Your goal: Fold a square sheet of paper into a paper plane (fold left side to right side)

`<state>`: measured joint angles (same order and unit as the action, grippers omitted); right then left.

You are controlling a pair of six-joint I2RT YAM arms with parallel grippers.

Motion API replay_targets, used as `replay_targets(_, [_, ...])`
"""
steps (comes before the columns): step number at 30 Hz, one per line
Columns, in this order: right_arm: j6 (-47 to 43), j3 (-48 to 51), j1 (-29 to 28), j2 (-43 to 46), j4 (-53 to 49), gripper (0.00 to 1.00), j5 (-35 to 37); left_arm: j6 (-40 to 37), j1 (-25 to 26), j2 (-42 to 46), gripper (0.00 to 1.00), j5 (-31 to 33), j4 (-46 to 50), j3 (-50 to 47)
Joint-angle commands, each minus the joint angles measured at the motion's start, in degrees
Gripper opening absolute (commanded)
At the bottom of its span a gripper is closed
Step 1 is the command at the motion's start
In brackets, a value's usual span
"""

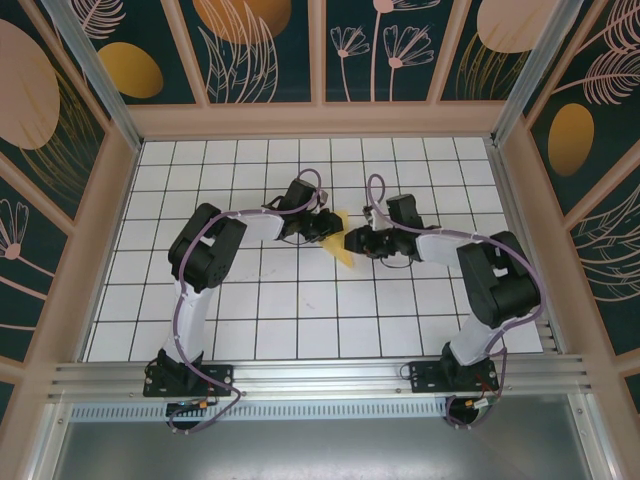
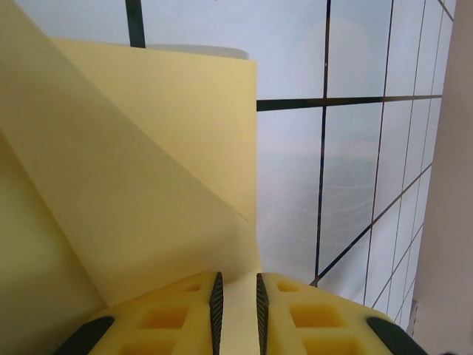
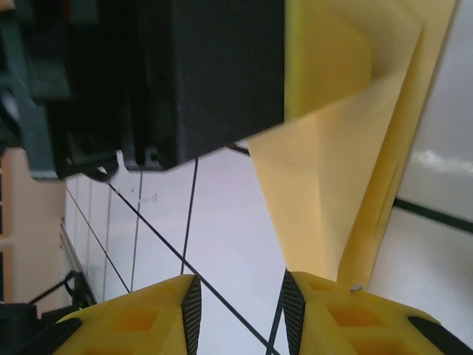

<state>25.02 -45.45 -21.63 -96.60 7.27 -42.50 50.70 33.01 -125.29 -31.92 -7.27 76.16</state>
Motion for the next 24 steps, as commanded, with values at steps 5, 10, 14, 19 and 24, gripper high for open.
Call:
replay_targets(5, [2.0, -1.4, -0.3, -4.2, 5.5, 0.38, -4.6, -0.5, 1.0, -2.2, 0.23, 0.8, 5.8, -2.3])
replay_targets(10, [2.3, -2.8, -0.4, -7.1, 6.0, 0.38, -4.5, -0.5, 0.9, -2.2, 0.23, 0.8, 5.7, -2.4])
replay_targets(14, [2.2, -2.8, -0.8, -8.1, 6.1, 0.37, -4.8, -0.4, 0.9, -2.1, 0.23, 0.9, 5.9, -2.5])
replay_targets(19, [1.9, -2.3, -1.5, -8.3, 5.1, 0.37, -4.2, -0.4, 0.9, -2.3, 0.23, 0.9, 5.8, -2.4])
replay_targets(24, [1.9, -1.6, -2.2, -8.2, 4.1, 0.37, -2.8, -0.4, 0.9, -2.4, 0.23, 0.9, 5.8, -2.6])
